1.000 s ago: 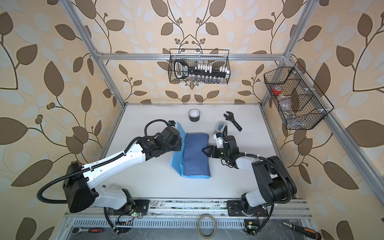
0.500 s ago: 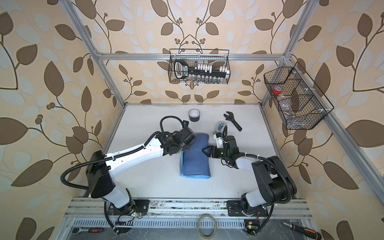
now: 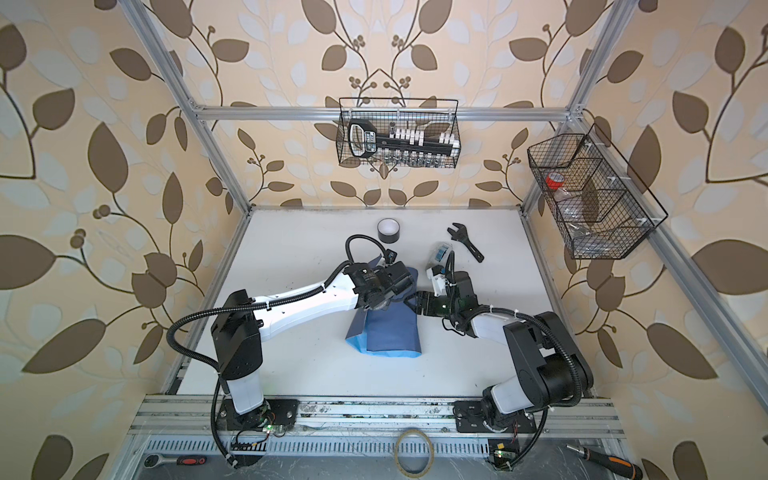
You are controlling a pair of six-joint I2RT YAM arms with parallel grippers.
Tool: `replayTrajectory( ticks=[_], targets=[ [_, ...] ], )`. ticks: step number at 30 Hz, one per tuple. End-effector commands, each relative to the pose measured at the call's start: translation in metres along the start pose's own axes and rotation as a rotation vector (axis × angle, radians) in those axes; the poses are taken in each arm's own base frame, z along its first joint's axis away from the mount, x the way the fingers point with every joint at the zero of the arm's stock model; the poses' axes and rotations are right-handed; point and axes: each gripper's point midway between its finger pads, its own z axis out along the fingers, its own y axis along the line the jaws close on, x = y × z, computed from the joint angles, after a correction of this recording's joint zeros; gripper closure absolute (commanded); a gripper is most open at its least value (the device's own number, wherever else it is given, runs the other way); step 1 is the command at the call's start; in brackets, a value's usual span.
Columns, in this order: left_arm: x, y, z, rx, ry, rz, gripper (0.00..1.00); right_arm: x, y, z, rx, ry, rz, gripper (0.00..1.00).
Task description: Wrap the gift box in paper
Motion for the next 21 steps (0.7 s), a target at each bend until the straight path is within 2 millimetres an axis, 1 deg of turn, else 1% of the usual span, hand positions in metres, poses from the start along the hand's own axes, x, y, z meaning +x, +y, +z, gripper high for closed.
replayTrajectory(
  ticks=[1, 3, 9, 15, 21],
  targets=[
    [-0.013, -0.002, -0.014, 0.018, -0.031, 0.001, 1.0, 0.055, -0.039, 0.002, 0.15, 0.159, 0.081, 0.25],
    [-0.013, -0.004, -0.013, 0.021, -0.025, 0.005, 1.0, 0.055, -0.04, 0.002, 0.151, 0.159, 0.081, 0.25],
    [-0.013, -0.018, -0.011, 0.077, -0.008, 0.003, 1.0, 0.055, -0.039, 0.002, 0.15, 0.159, 0.081, 0.25],
    [-0.018, -0.036, -0.009, 0.152, -0.006, -0.011, 0.99, 0.056, -0.039, 0.002, 0.148, 0.16, 0.081, 0.25],
    [-0.021, -0.047, -0.005, 0.184, 0.003, -0.031, 0.99, 0.056, -0.038, 0.003, 0.145, 0.157, 0.084, 0.25]
  ],
)
